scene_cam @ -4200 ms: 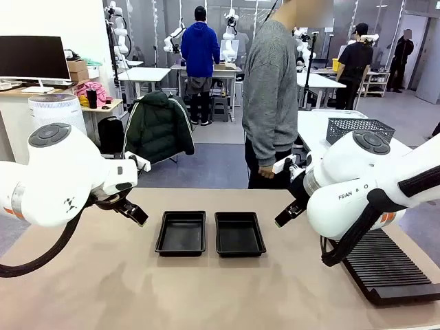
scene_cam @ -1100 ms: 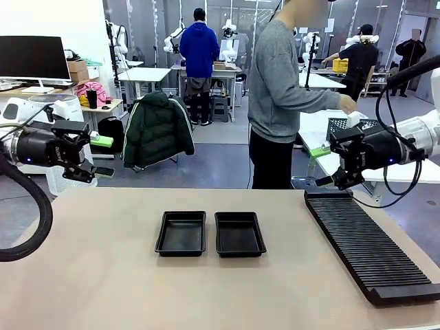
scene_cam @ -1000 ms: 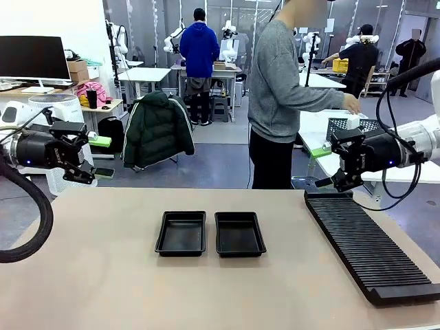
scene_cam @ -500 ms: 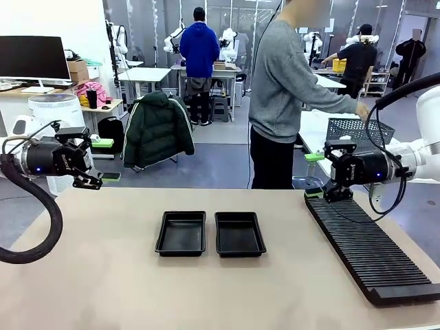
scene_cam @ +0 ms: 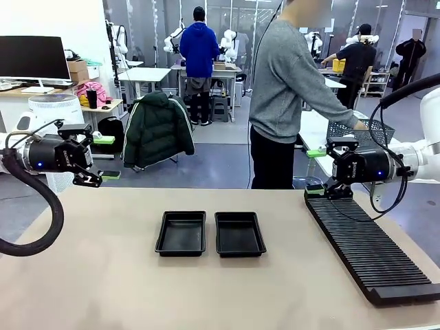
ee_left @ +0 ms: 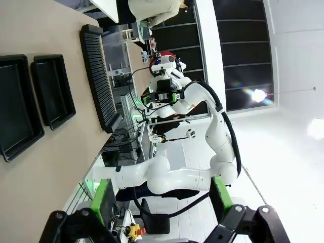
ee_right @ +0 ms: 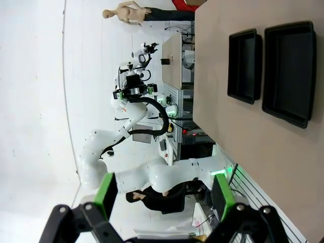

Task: Inspect and transfer BCBs to ESD trays.
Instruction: Pick up the Blank PCB from the PCB Rack and place it in the left ESD tray.

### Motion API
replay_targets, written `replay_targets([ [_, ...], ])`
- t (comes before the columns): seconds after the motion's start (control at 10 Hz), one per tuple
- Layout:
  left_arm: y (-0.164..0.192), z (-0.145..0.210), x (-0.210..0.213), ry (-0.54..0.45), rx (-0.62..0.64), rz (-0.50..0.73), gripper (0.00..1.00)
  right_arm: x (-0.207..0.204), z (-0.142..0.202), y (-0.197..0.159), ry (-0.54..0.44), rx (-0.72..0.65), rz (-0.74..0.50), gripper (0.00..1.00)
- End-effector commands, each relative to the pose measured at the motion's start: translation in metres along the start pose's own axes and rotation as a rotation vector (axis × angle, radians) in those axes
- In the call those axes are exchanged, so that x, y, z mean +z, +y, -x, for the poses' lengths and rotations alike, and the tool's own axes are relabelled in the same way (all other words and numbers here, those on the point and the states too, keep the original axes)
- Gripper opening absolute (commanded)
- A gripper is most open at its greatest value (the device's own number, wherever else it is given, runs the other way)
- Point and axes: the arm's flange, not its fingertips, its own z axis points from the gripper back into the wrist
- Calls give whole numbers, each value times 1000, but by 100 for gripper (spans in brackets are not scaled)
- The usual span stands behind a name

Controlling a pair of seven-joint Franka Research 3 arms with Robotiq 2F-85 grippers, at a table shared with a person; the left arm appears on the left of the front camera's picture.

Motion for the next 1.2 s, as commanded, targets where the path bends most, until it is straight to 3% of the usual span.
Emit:
replay_targets([
  [0.0,-1,0,6,26,6,3,100,4,1,-4,5,31,-35,100],
  [1.1,-10,10,62,-12,9,5,100,76,2,-5,-16,40,-23,100],
])
